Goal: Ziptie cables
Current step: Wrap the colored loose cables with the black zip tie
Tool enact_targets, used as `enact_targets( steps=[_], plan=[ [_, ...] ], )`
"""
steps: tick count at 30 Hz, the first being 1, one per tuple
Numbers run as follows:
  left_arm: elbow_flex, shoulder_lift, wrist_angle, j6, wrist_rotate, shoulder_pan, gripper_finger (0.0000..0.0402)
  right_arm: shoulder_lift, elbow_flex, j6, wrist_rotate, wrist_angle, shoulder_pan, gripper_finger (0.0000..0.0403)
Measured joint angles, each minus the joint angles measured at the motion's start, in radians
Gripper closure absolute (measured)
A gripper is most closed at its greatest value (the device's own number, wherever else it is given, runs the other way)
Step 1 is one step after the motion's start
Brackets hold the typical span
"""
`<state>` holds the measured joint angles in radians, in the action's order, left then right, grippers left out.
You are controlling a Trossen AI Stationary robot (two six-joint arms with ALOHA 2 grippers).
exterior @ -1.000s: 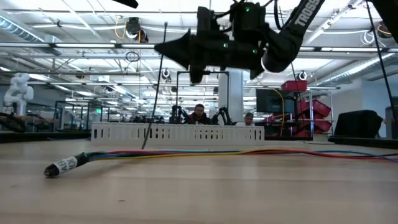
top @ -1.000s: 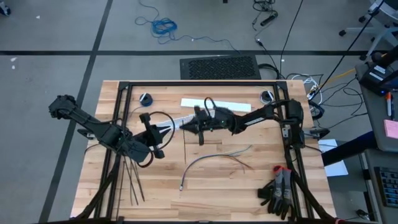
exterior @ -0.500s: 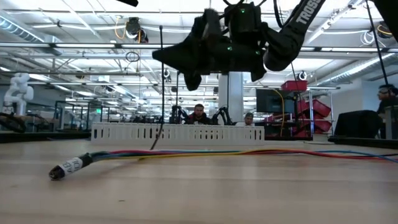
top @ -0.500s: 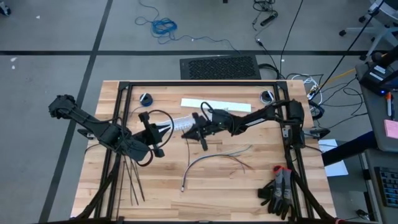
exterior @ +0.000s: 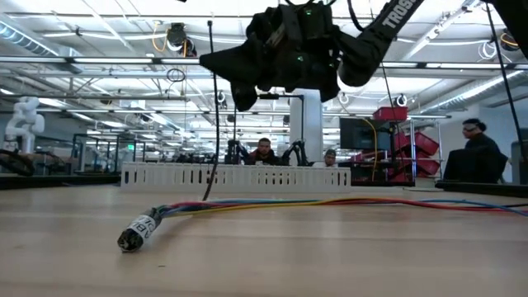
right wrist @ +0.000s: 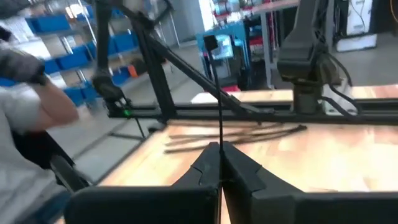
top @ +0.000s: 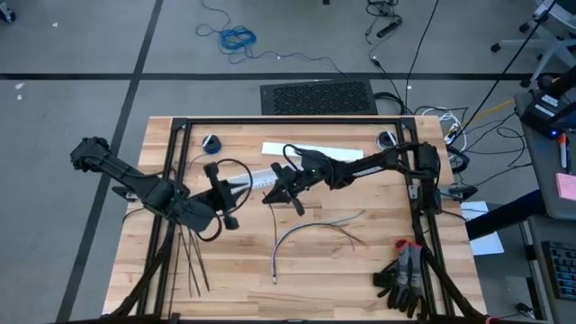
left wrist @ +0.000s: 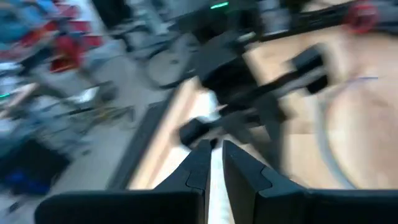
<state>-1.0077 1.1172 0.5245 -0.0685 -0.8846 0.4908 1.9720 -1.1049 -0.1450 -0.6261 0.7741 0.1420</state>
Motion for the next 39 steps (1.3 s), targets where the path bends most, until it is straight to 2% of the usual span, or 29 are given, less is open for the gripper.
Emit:
enact_targets(
  steps=[3, 6, 12, 15, 20, 26, 32, 39],
  plan=[
    [0.0, 0.001, -0.078, 0.048, 0.235, -0.006, 0.036, 0.0, -0.017, 0.07, 0.079, -0.046, 0.003, 0.0403],
    [-0.002, 0.02, -0.134, 0.064, 0.465, -0.027, 0.0361, 0.0, -0.017, 0.096, 0.083, -0.045, 0.01, 0.0403],
    [-0.002, 0.13, -0.09, 0.032, 0.802, -0.061, 0.0362, 0.0, -0.017, 0.195, 0.057, -0.149, 0.016, 0.0403],
    [-0.002, 0.215, -0.114, 0.023, 0.917, -0.061, 0.0362, 0.0, -0.017, 0.224, 0.042, -0.172, 0.021, 0.0403],
    [-0.002, 0.374, -0.279, 0.052, 0.974, -0.062, 0.0362, 0.0, -0.017, 0.228, -0.059, -0.178, 0.037, 0.0403],
    [-0.001, 0.513, -0.434, 0.042, 1.019, -0.061, 0.0362, 0.0, -0.017, 0.212, -0.132, -0.195, 0.061, 0.0403],
    [-0.001, 0.576, -0.547, -0.034, 1.021, -0.066, 0.0362, 0.0, -0.017, 0.205, -0.166, -0.214, 0.062, 0.0403],
    [-0.001, 0.592, -0.526, -0.084, 0.996, -0.072, 0.0362, 0.0, -0.017, 0.209, -0.163, -0.218, 0.053, 0.0403]
  ],
)
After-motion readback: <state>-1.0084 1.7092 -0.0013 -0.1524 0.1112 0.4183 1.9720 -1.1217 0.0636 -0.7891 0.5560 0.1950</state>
